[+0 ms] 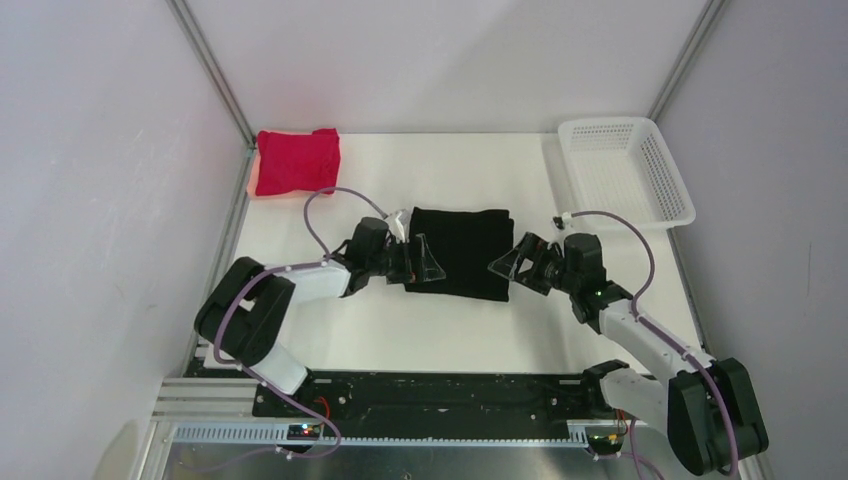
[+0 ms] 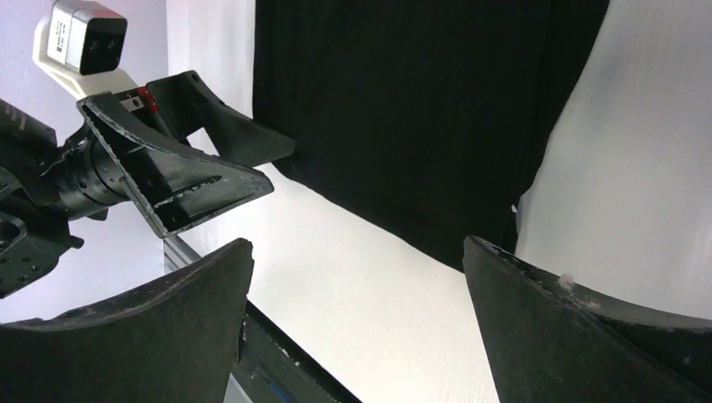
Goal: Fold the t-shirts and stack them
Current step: Fold the long partially folded tshirt into a neat square, then put the neatly folded tshirt into the corner of the board with the left arm
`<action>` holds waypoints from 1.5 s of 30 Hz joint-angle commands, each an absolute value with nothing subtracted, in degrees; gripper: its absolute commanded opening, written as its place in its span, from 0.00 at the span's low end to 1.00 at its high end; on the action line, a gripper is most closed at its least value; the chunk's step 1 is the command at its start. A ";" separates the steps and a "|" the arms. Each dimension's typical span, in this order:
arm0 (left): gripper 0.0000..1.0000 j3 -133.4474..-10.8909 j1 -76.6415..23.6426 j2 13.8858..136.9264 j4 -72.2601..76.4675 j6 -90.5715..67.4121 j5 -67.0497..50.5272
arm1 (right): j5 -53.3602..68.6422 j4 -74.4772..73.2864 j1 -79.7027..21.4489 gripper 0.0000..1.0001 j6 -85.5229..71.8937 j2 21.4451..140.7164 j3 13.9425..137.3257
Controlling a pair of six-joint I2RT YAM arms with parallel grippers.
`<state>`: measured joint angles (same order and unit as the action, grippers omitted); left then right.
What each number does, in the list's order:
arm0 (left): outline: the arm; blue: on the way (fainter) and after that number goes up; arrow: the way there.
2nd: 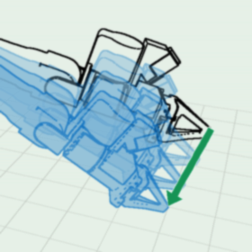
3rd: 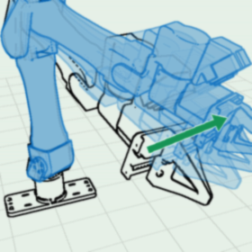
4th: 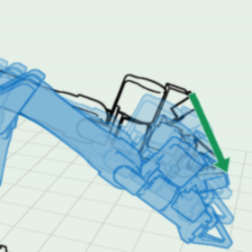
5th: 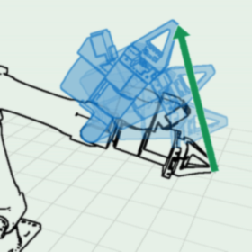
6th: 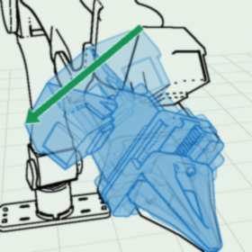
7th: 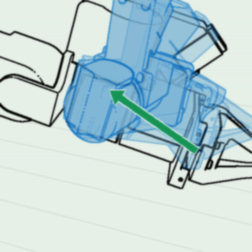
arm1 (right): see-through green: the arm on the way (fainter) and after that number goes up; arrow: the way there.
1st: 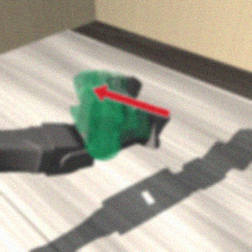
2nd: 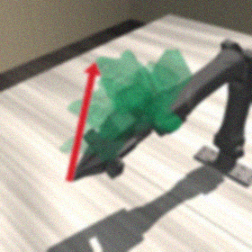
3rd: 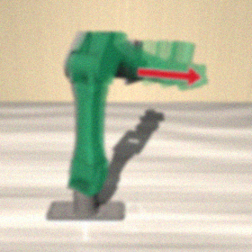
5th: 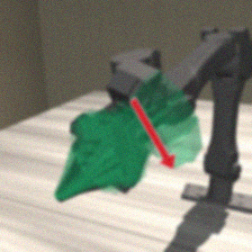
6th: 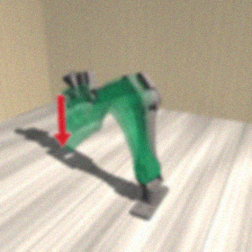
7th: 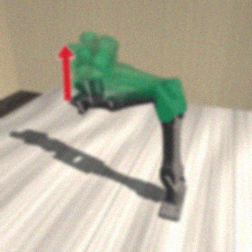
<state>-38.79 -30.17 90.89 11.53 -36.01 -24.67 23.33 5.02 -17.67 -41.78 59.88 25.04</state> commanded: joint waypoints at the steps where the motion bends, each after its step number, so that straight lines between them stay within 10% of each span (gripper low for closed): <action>1: 1.00 -36.46 -29.90 92.36 13.10 -35.38 -20.33 | 21.88 5.49 -16.94 0.99 -40.69 57.87 25.40; 13: 1.00 -41.13 -30.07 75.26 4.61 -29.70 -6.01 | 19.89 -1.44 -16.36 0.99 -38.39 49.64 25.42; 29: 0.95 -66.88 -26.98 103.45 -13.99 -24.56 -1.81 | 21.60 -4.71 -14.32 0.99 -37.25 49.90 25.40; 42: 0.54 -70.70 -34.25 113.37 -17.24 -26.11 0.61 | 21.59 -5.41 -13.37 1.00 -36.47 49.73 25.44; 45: 0.15 -73.79 -35.91 115.09 -22.52 -26.04 5.86 | 22.22 -5.26 -13.31 0.99 -36.21 49.95 25.40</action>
<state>-71.24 -32.69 111.61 -14.24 -26.00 -0.16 21.43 -5.78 -13.61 -37.43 50.15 25.04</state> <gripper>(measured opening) 0.401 0.993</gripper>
